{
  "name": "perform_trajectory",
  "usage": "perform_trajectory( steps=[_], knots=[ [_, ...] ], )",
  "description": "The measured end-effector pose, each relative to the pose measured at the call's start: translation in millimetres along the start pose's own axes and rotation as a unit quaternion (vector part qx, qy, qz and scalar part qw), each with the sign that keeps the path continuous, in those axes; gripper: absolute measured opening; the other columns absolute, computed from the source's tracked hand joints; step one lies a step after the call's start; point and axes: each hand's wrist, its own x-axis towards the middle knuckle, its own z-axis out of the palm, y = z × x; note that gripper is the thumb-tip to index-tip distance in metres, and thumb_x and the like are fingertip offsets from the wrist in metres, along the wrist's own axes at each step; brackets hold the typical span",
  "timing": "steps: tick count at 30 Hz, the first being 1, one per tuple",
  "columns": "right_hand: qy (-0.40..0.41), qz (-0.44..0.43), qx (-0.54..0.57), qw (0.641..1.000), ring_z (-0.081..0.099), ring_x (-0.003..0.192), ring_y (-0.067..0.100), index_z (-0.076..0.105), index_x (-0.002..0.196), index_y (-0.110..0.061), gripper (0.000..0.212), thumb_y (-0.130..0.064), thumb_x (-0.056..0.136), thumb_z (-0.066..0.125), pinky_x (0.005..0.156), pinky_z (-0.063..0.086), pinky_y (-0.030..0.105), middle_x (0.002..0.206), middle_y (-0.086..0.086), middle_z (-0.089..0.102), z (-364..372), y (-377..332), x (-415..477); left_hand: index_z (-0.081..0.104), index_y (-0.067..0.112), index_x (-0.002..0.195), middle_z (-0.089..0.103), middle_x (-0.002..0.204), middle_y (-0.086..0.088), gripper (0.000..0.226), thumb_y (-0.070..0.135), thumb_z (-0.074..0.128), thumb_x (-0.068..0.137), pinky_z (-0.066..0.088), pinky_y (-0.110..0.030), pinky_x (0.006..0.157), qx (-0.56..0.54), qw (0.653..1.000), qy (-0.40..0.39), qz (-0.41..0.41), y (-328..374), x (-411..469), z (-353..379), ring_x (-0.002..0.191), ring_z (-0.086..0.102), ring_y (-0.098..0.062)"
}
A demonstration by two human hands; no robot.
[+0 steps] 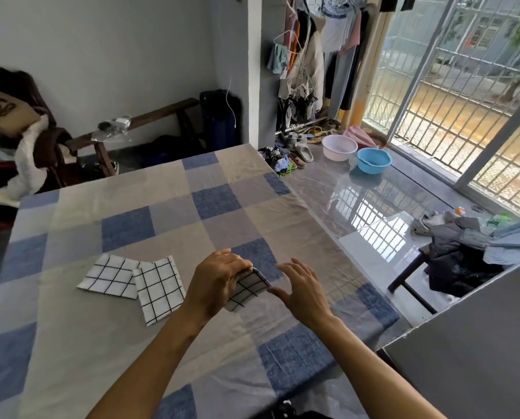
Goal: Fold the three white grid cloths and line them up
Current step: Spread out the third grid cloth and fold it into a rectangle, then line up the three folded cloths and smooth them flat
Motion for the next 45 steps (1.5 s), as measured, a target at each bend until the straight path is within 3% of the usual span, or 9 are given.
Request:
perform_trajectory(
  steps=[4, 7, 13, 19, 22, 29, 36, 41, 45],
  knots=[
    [0.003, -0.059, 0.106, 0.993, 0.055, 0.119, 0.019, 0.067, 0.112, -0.02, 0.027, -0.034, 0.089, 0.064, 0.103, 0.043, 0.042, 0.116, -0.002, 0.066, -1.9, -37.8, 10.2, 0.073, 0.011, 0.089, 0.072, 0.083, -0.005, 0.018, 0.008, 0.078, 0.072, 0.049, -0.033, 0.082, -0.013, 1.0, -0.018, -0.013, 1.5, -15.1, -1.3, 0.074, 0.066, -0.025],
    [0.0, -0.068, 0.133, 0.989, 0.06, 0.11, 0.017, 0.07, 0.102, -0.022, 0.014, -0.023, 0.092, 0.061, 0.096, 0.046, 0.042, 0.106, -0.005, 0.07, 3.2, -53.7, 14.9, 0.073, 0.016, 0.092, 0.071, 0.084, -0.001, 0.019, 0.029, 0.06, 0.086, 0.046, -0.028, 0.073, -0.08, 0.994, -0.003, -0.075, -2.8, -28.4, -5.6, 0.074, 0.061, -0.021],
    [-0.014, -0.009, 0.188, 0.982, 0.062, 0.103, 0.015, 0.072, 0.095, -0.024, 0.012, -0.022, 0.092, 0.06, 0.088, 0.05, 0.039, 0.099, -0.006, 0.07, 12.0, -64.7, 20.3, 0.07, 0.016, 0.088, 0.069, 0.079, -0.001, 0.026, 0.037, 0.056, 0.087, 0.044, -0.03, 0.065, -0.109, 0.972, 0.044, -0.204, -19.7, -62.0, -11.1, 0.07, 0.057, -0.021],
    [-0.045, 0.05, 0.225, 0.972, 0.062, 0.079, 0.003, 0.072, 0.087, -0.022, 0.013, -0.022, 0.092, 0.061, 0.07, 0.045, 0.016, 0.083, -0.011, 0.069, 12.0, -68.8, 49.0, 0.07, 0.016, 0.082, 0.064, 0.075, 0.018, 0.012, 0.028, 0.07, 0.083, 0.045, -0.011, 0.065, -0.2, 0.901, 0.121, -0.366, -46.2, -79.7, -8.7, 0.076, 0.061, 0.003],
    [-0.061, 0.079, 0.238, 0.966, 0.06, 0.071, -0.003, 0.072, 0.083, -0.024, 0.015, -0.026, 0.092, 0.061, 0.063, 0.04, 0.007, 0.075, -0.017, 0.068, 22.0, -67.8, 71.9, 0.067, 0.025, 0.08, 0.065, 0.075, 0.018, 0.004, 0.024, 0.072, 0.081, 0.048, -0.014, 0.066, -0.233, 0.87, 0.148, -0.408, -57.2, -66.0, -3.4, 0.076, 0.061, 0.004],
    [-0.101, 0.096, 0.28, 0.95, 0.043, 0.048, 0.0, 0.052, 0.057, -0.029, 0.037, -0.025, 0.093, 0.059, 0.051, 0.033, 0.011, 0.049, -0.017, 0.05, 47.8, -42.8, 135.9, 0.066, 0.029, 0.08, 0.069, 0.077, 0.009, 0.01, 0.021, 0.072, 0.082, 0.049, -0.015, 0.07, -0.264, 0.829, 0.152, -0.468, -107.7, -11.3, 22.1, 0.073, 0.063, -0.003],
    [-0.146, 0.194, 0.31, 0.919, 0.036, 0.048, 0.005, 0.056, 0.058, -0.016, 0.037, -0.029, 0.092, 0.06, 0.053, 0.036, 0.027, 0.05, -0.007, 0.042, 96.0, 6.5, 203.6, 0.068, 0.021, 0.084, 0.069, 0.073, 0.0, 0.002, 0.019, 0.068, 0.085, 0.052, -0.02, 0.064, -0.262, 0.819, 0.107, -0.5, -168.7, 43.0, 75.5, 0.068, 0.064, -0.015],
    [-0.18, 0.229, 0.246, 0.925, 0.047, 0.052, 0.008, 0.068, 0.074, -0.012, 0.03, -0.035, 0.092, 0.059, 0.059, 0.048, 0.034, 0.058, 0.002, 0.058, 135.8, 37.6, 250.6, 0.068, 0.017, 0.092, 0.068, 0.081, 0.001, 0.006, 0.021, 0.066, 0.087, 0.051, -0.016, 0.065, -0.235, 0.815, 0.069, -0.525, -215.3, 66.7, 121.7, 0.075, 0.065, -0.017],
    [-0.167, 0.21, 0.13, 0.954, 0.063, 0.09, 0.018, 0.066, 0.111, -0.016, 0.028, -0.034, 0.094, 0.054, 0.083, 0.053, 0.042, 0.098, 0.004, 0.071, 159.9, 56.0, 276.9, 0.061, 0.012, 0.116, 0.062, 0.103, 0.005, 0.029, 0.022, 0.064, 0.088, 0.042, -0.009, 0.072, -0.151, 0.824, 0.053, -0.543, -241.5, 73.6, 146.5, 0.092, 0.058, -0.01]
  ],
)
